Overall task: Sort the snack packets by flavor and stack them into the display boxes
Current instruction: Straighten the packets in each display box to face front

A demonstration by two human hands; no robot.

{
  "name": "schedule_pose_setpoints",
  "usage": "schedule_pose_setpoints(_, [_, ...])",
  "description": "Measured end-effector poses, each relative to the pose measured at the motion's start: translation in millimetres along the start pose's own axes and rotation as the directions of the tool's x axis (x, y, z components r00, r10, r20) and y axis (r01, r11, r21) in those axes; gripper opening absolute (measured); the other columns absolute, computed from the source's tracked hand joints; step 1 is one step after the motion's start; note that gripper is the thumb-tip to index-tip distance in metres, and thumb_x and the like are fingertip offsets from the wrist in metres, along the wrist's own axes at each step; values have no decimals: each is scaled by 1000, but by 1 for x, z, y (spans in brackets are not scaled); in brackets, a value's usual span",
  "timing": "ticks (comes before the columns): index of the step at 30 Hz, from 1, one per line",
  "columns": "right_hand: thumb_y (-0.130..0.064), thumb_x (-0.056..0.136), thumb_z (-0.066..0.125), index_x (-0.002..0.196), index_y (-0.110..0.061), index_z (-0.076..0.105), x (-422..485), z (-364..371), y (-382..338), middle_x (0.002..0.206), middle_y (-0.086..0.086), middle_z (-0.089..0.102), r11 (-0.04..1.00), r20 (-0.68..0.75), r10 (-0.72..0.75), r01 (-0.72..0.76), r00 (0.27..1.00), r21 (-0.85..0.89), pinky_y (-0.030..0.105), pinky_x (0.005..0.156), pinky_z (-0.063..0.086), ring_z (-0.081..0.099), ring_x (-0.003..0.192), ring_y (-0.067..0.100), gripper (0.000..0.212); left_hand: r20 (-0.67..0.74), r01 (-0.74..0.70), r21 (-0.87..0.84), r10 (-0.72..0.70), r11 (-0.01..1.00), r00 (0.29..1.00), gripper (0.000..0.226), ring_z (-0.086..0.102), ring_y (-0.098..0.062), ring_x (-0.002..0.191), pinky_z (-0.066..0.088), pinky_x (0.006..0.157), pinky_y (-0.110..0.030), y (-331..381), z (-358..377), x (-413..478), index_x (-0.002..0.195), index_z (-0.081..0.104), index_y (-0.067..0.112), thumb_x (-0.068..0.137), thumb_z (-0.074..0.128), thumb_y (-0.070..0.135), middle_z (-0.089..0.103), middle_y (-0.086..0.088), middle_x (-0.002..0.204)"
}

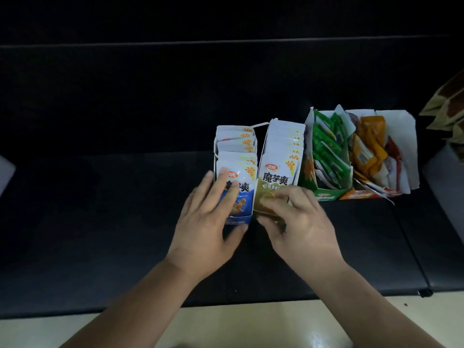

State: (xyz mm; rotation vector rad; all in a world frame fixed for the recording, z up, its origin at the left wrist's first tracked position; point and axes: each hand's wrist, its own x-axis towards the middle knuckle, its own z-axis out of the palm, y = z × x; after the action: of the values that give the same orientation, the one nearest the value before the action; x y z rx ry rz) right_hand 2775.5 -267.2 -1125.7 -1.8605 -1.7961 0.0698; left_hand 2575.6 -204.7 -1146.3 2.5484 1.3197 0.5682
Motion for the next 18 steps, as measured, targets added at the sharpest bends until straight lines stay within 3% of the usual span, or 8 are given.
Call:
schedule_pose_setpoints(2, [-6, 75, 85, 96, -24, 81, 0, 1, 4, 108, 2, 65, 998, 18, -33, 34, 999, -47, 41, 75, 57, 62, 101, 31, 28, 12, 5, 17, -6, 1000, 1000, 72, 14, -24, 160, 42, 116, -55, 2, 4, 1, 157, 41, 17, 94, 67, 41, 18, 0, 173])
schedule_pose_setpoints(6, [14, 60, 75, 83, -20, 78, 2, -4, 14, 108, 5, 65, 994, 66, -22, 29, 998, -103, 36, 67, 53, 63, 104, 34, 42, 5, 29, 70, -30, 997, 1000, 69, 27, -27, 155, 55, 102, -51, 11, 2, 14, 153, 47, 16, 92, 71, 38, 28, -3, 168])
schedule_pose_setpoints(9, [14, 56, 74, 82, -18, 73, 5, -8, 16, 115, 6, 62, 988, 113, -4, 22, 994, -155, 28, 58, 44, 60, 113, 32, 41, -8, 51, 83, -50, 995, 999, 71, 31, -29, 152, 59, 94, -47, 17, 4, 28, 152, 48, 15, 90, 75, 36, 32, -4, 165])
schedule_pose_setpoints(12, [10, 57, 71, 81, -15, 72, 12, -11, 21, 122, 10, 61, 979, 104, 20, 1, 994, -203, 38, 67, 53, 55, 121, 35, 35, 8, 89, 114, -91, 989, 996, 74, 28, -29, 152, 56, 97, -46, 22, 7, 40, 153, 44, 16, 90, 75, 37, 29, -4, 165])
schedule_pose_setpoints(14, [7, 58, 70, 80, -17, 74, 16, -15, 25, 121, 10, 62, 967, 76, 74, -54, 994, -247, 44, 73, 53, 54, 114, 38, 34, 7, 88, 150, -90, 985, 996, 73, 31, -30, 149, 54, 100, -48, 25, 8, 45, 152, 44, 15, 89, 75, 38, 31, -5, 164])
schedule_pose_setpoints(18, [6, 57, 78, 78, -19, 76, 20, -10, 21, 112, 9, 64, 963, 120, 138, -106, 983, -247, 32, 56, 43, 59, 97, 36, 33, -11, 110, 173, -110, 979, 994, 74, 39, -31, 142, 52, 98, -49, 23, 10, 50, 150, 47, 19, 87, 76, 41, 35, -4, 162])
